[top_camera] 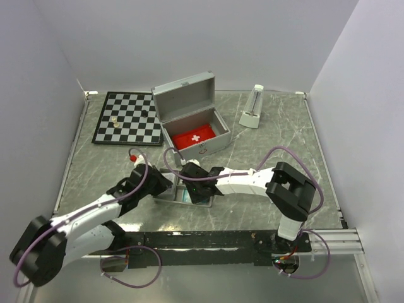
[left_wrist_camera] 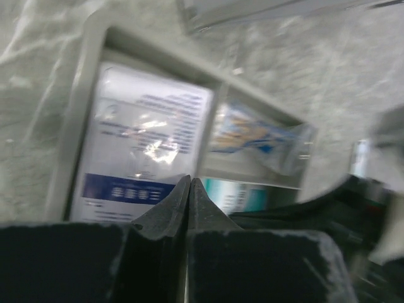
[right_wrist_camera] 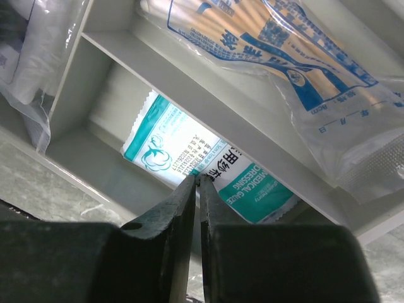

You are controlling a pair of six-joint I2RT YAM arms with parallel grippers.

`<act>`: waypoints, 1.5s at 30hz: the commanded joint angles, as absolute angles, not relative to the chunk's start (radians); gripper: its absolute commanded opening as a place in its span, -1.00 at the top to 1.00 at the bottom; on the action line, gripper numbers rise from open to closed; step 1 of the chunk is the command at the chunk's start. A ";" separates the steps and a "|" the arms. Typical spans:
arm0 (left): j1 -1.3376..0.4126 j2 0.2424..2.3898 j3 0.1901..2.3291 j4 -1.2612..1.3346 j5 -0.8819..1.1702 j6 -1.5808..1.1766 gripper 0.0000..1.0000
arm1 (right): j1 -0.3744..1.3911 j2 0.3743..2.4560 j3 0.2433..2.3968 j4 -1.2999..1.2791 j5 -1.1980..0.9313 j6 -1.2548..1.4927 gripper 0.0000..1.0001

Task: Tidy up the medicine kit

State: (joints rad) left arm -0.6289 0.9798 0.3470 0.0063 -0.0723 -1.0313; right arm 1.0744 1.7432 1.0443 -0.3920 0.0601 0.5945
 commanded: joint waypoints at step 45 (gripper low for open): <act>-0.627 0.689 0.367 -0.106 -0.261 -1.154 0.72 | 0.269 1.117 0.620 -0.583 0.339 0.827 -0.26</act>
State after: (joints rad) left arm -0.6289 0.6907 0.3717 -0.1238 -0.2340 -1.1149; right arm 0.3290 1.1564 0.6441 -0.5812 0.3019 0.7921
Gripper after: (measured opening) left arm 0.139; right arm 0.628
